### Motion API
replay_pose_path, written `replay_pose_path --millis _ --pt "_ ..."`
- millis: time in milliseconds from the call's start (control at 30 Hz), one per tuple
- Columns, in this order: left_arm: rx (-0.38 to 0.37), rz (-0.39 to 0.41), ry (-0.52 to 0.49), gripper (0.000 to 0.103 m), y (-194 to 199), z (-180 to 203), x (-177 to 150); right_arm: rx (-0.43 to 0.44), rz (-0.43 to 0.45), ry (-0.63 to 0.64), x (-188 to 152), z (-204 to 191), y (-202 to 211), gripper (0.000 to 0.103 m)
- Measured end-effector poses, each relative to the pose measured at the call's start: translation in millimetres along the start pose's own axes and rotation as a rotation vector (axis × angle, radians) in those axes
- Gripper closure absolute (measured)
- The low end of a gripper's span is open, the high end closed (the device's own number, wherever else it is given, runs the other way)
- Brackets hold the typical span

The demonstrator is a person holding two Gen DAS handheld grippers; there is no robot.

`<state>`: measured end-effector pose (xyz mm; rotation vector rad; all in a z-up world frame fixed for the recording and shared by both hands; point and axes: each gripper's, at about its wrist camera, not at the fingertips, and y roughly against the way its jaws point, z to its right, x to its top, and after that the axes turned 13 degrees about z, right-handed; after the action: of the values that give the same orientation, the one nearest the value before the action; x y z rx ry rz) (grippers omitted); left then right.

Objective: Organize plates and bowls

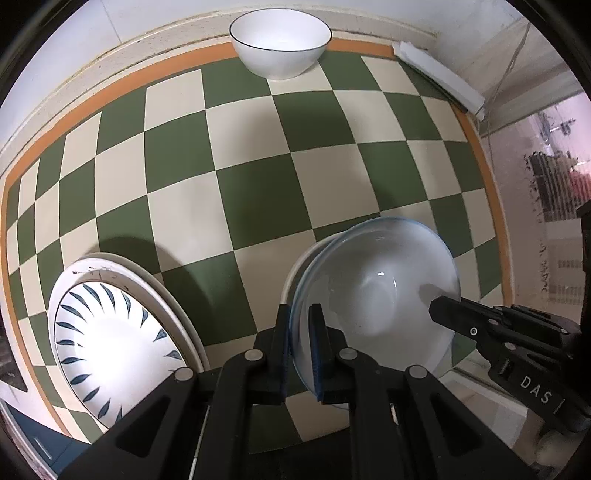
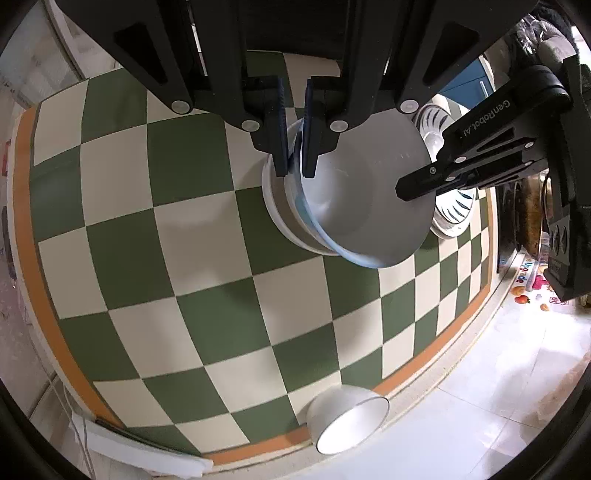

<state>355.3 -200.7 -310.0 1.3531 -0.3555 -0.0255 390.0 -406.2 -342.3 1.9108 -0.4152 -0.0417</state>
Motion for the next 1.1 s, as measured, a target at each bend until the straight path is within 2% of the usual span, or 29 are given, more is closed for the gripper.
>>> replay_pose_path --millis 600,700,800,933,967,1000,1033,1100 --pt "0.03 -0.035 -0.036 0.095 -19 4 1 -0.039 -0.075 0.008 2 1 -23 0.093" --pt "0.019 -0.047 -0.021 0.095 -17 0 1 -0.021 -0.071 0.0 5 2 -23 0.093" --pt "0.014 -0.018 -0.017 0.095 -3 -5 6 0.001 -0.064 -0.024 13 5 -15 0.093" --pt "0.016 0.068 0.009 0.094 26 -16 32 0.066 -0.008 -0.043 35 4 7 0.093" --pt "0.013 0.089 0.026 0.091 32 -21 43 0.077 0.014 -0.04 45 2 12 0.093" --pt "0.011 0.109 0.047 0.083 35 -27 55 0.088 0.045 -0.033 59 0 19 0.092" --pt "0.01 0.125 0.075 0.08 37 -34 70 0.097 0.067 -0.02 73 -4 22 0.09" --pt "0.005 0.145 0.138 0.079 34 -50 98 0.096 0.105 0.001 102 -9 23 0.079"
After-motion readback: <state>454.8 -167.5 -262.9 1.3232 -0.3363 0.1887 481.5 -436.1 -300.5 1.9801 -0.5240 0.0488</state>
